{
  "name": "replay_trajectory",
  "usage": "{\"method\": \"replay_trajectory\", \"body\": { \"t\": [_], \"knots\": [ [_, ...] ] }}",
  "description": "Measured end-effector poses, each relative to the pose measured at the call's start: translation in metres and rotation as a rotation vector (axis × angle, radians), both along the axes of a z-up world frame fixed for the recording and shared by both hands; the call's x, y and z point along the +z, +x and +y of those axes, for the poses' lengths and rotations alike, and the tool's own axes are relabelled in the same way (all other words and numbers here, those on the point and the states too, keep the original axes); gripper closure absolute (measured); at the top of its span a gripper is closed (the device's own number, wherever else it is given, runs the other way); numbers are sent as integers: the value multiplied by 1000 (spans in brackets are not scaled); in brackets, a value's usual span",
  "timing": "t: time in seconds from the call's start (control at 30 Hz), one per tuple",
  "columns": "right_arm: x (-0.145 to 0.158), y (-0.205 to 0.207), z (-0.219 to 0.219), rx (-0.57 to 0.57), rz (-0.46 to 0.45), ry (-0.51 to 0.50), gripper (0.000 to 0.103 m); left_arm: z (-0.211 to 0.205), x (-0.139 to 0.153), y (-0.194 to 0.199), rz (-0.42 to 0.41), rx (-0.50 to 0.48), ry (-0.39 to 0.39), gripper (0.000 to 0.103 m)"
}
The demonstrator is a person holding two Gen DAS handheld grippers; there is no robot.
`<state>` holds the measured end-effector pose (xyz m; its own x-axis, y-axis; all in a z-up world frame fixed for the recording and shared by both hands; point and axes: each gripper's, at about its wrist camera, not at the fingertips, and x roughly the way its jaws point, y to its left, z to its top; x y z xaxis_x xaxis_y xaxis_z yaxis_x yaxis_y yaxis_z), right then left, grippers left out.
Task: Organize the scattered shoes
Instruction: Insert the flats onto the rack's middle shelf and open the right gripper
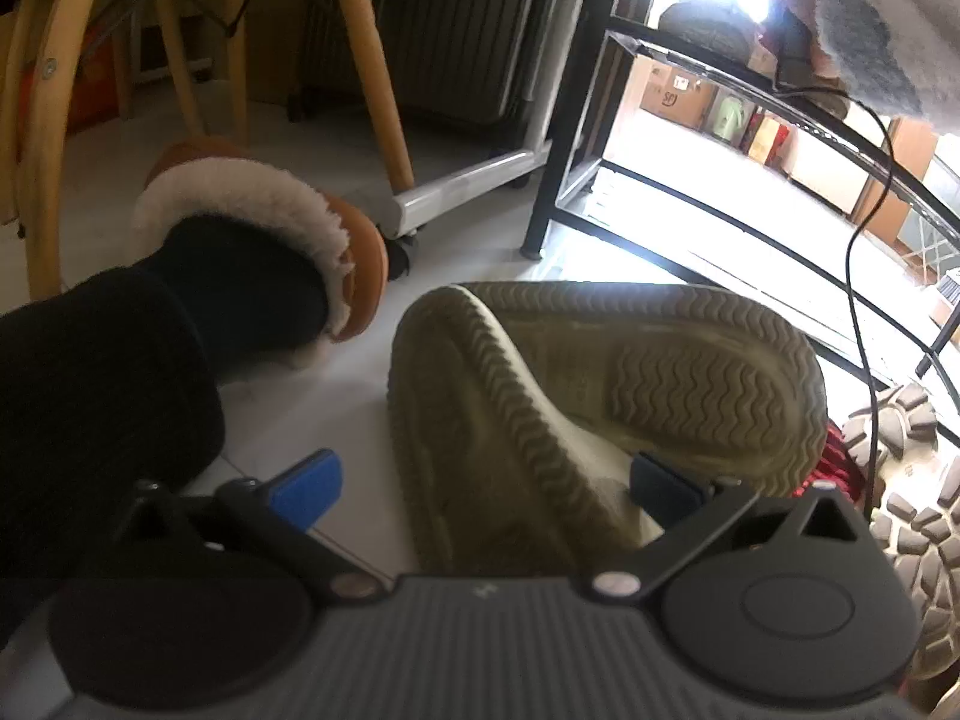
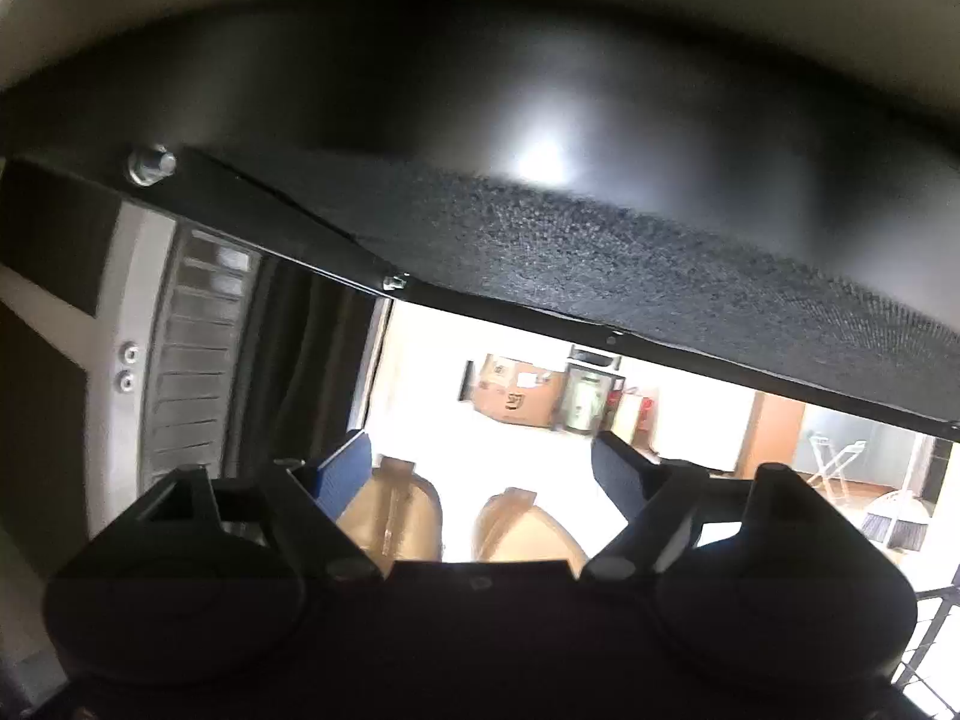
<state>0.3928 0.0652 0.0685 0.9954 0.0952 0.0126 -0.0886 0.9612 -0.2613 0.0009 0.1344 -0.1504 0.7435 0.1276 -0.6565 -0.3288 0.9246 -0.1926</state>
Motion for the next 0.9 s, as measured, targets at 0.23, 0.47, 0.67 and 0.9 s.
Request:
{"method": "replay_trajectory", "body": {
  "t": [0.23, 0.47, 0.67, 0.9],
  "knots": [
    [18, -59, -20, 169, 33, 85, 20, -5, 3, -1, 2, -16, 26, 0],
    [7, -155, -38, 309, 52, 223, 9, -11, 6, -3, -16, -37, 55, 0],
    [-34, -160, 4, 262, 154, 138, 16, -17, 11, -7, -43, -76, 78, 0],
    [-52, -126, 16, 57, 208, 176, 19, -19, 13, -7, -57, -98, 78, 0]
  ]
}}
